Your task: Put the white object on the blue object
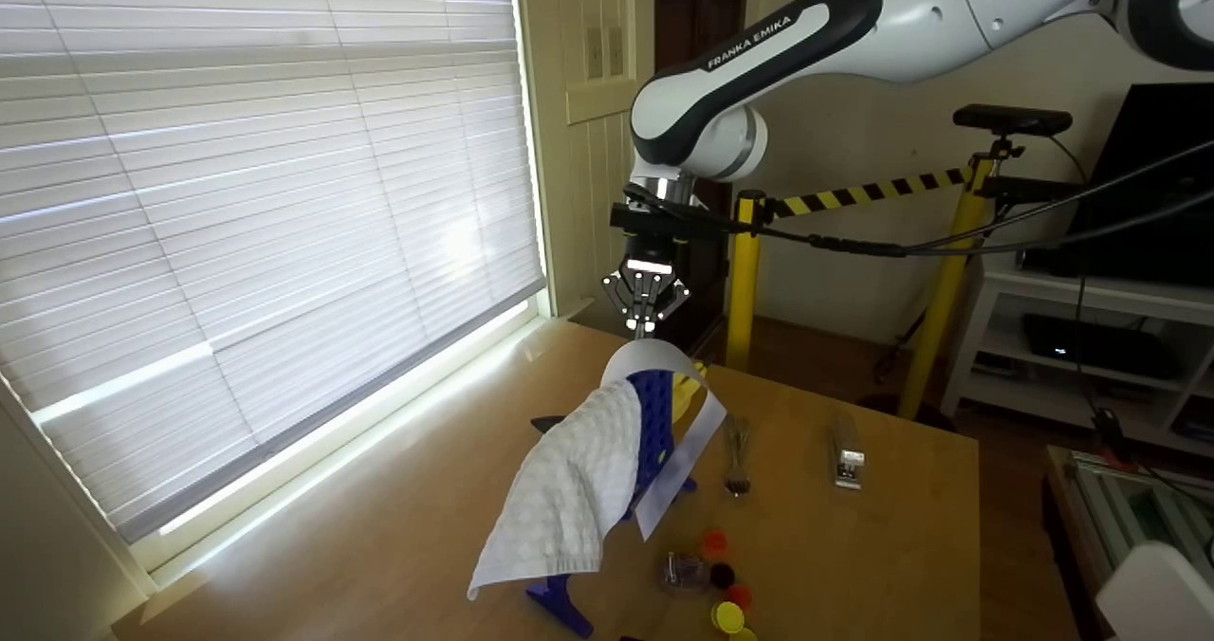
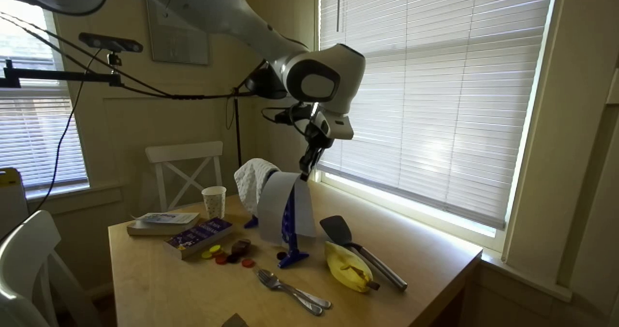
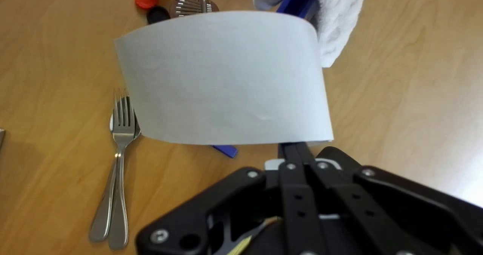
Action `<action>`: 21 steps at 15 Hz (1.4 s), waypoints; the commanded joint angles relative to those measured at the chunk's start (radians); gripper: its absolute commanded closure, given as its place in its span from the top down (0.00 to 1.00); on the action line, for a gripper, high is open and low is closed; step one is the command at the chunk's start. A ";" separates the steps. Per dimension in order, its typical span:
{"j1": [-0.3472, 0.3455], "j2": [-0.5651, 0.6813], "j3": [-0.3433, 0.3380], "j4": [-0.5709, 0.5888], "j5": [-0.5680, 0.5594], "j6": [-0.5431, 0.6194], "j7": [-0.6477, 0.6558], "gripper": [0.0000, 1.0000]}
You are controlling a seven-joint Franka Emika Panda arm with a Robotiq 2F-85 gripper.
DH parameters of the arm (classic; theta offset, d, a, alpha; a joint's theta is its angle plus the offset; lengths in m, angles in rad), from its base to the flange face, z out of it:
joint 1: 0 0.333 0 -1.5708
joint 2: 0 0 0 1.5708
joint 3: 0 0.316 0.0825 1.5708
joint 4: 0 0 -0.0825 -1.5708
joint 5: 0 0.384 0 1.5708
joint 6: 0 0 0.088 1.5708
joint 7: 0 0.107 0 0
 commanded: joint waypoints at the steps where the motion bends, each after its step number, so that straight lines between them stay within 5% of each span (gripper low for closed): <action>1: -0.012 -0.009 0.015 -0.004 0.062 -0.019 -0.031 0.01; 15: 0.038 -0.030 0.002 -0.034 -0.016 0.042 -0.056 0.01; 21: 0.124 -0.139 -0.053 -0.070 -0.312 0.103 -0.035 0.01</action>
